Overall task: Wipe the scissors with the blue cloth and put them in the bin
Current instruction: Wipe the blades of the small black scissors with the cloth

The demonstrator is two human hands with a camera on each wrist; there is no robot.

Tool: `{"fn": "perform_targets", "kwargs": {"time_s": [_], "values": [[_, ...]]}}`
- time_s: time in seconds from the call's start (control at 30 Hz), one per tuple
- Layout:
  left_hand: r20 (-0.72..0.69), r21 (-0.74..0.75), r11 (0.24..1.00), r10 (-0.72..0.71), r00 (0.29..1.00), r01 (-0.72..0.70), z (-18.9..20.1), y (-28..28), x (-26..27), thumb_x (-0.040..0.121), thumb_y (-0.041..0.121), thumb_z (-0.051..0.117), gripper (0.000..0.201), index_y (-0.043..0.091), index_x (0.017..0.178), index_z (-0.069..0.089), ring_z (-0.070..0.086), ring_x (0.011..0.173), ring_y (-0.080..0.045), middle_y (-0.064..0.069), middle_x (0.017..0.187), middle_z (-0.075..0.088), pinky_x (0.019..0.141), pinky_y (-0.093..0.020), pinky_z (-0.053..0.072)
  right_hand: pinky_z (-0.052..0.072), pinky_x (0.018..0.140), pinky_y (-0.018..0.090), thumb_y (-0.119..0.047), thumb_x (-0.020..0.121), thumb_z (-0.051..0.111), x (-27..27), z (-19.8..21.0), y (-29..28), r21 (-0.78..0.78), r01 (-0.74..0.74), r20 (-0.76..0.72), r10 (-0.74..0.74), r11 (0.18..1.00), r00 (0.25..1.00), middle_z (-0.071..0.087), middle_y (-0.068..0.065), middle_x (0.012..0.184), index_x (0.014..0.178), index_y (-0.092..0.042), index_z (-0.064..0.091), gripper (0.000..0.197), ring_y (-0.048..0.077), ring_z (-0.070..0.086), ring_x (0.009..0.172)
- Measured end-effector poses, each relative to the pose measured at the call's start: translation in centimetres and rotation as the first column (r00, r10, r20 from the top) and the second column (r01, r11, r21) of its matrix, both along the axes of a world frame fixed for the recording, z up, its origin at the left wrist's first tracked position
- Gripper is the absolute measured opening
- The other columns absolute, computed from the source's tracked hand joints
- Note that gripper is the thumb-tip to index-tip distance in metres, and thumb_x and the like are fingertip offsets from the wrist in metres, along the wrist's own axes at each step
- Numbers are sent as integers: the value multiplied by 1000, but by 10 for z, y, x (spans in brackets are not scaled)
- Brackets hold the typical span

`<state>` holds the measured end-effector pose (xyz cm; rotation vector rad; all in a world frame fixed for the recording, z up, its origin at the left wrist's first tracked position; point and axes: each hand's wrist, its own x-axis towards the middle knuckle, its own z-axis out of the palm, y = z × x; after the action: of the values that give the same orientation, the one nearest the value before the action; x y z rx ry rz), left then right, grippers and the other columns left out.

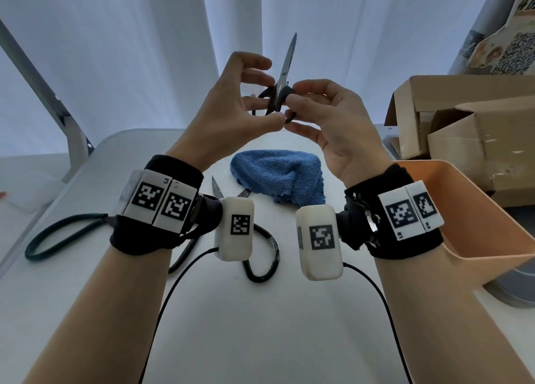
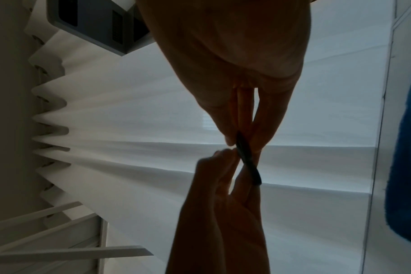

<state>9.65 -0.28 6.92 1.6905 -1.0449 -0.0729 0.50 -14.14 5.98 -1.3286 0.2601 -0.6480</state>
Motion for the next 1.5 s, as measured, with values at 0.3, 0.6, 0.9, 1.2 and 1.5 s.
{"fn": "perform_targets", "kwargs": {"time_s": [0.3,0.6,0.9,1.2,1.5], "values": [[-277,-153,975,-201,940,163,3,0,-5,83,10,71,65,5,140,40,68,113,-20,-7,135,58,107,-35,48,58,74,30,-11,86,75,-8,14,3,45,-89,50,87,995,995,70,18,98,118,1,56,39,23,73,81],[-341,-186,945,-318,885,268,5,-14,-26,93,20,59,48,4,136,43,59,126,-22,-11,137,58,111,-43,44,60,88,41,-33,90,72,-38,34,-6,-66,-97,-186,83,993,979,73,-2,78,110,-4,69,35,31,72,100],[-479,-225,864,-501,721,450,4,-27,-68,107,17,39,37,-1,139,40,62,122,-30,-17,141,57,114,-45,39,62,74,40,-35,87,75,-82,44,-12,-128,58,-286,-93,990,954,68,15,99,115,-1,59,46,29,74,84],[-337,123,866,-423,841,485,5,-31,-87,103,35,50,35,20,135,50,65,115,-5,10,134,61,109,-33,45,63,72,42,-37,89,66,-139,36,-48,-502,-63,-685,-352,863,638,69,13,100,112,-8,65,37,27,74,84],[-295,-47,961,-275,915,274,12,-28,-75,104,23,50,30,6,128,52,73,100,-18,-2,119,71,100,-41,52,57,77,35,-34,101,52,-148,17,-63,-445,-325,-887,-361,834,288,72,15,104,110,-5,66,34,25,69,86]]}}
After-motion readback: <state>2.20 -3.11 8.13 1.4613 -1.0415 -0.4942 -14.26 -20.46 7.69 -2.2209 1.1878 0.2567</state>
